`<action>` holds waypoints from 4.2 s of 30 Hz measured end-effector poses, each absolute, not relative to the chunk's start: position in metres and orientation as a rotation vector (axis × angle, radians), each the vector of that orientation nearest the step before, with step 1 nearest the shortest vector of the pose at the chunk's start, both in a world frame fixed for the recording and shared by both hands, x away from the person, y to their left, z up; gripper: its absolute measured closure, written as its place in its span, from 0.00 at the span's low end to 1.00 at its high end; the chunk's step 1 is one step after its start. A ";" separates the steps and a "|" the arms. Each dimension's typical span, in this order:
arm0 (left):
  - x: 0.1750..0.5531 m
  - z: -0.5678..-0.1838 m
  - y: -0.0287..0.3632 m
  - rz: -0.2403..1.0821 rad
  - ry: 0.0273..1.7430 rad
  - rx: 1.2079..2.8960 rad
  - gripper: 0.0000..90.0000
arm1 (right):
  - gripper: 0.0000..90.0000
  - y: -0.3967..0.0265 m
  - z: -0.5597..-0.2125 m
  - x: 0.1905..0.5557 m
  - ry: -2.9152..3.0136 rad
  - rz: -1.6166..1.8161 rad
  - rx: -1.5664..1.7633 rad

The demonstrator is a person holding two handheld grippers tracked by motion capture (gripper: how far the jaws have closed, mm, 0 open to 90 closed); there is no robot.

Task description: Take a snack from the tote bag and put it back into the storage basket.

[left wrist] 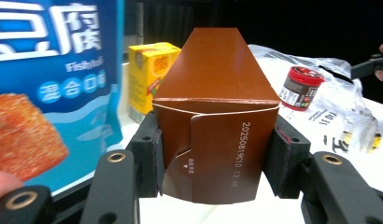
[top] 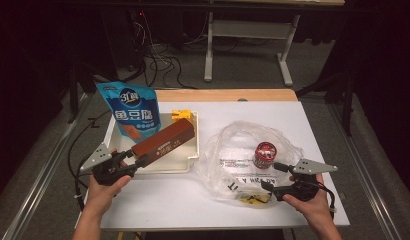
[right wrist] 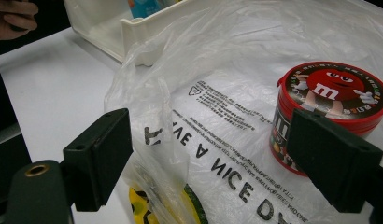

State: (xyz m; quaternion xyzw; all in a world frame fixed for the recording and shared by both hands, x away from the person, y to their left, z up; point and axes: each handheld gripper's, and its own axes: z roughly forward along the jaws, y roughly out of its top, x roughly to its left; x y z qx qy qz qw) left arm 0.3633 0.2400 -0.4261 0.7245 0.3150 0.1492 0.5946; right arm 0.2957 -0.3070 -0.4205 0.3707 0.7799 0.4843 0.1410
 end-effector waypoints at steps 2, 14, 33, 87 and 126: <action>0.364 -0.428 0.240 0.357 0.744 1.695 0.54 | 0.17 -0.306 -0.421 0.296 2.257 1.396 1.070; 0.379 -0.460 0.227 0.344 0.831 1.828 0.53 | 0.17 -0.305 -0.422 0.296 2.260 1.391 1.069; 0.379 -0.470 0.216 0.374 0.840 1.911 0.51 | 0.17 -0.305 -0.424 0.296 2.264 1.366 1.074; 0.388 -0.468 0.199 0.491 1.405 1.755 1.00 | 0.17 -0.299 -0.430 0.299 2.292 1.356 1.069; 0.409 -0.459 0.200 0.669 1.509 1.647 1.00 | 0.17 -0.305 -0.433 0.300 2.221 1.318 1.151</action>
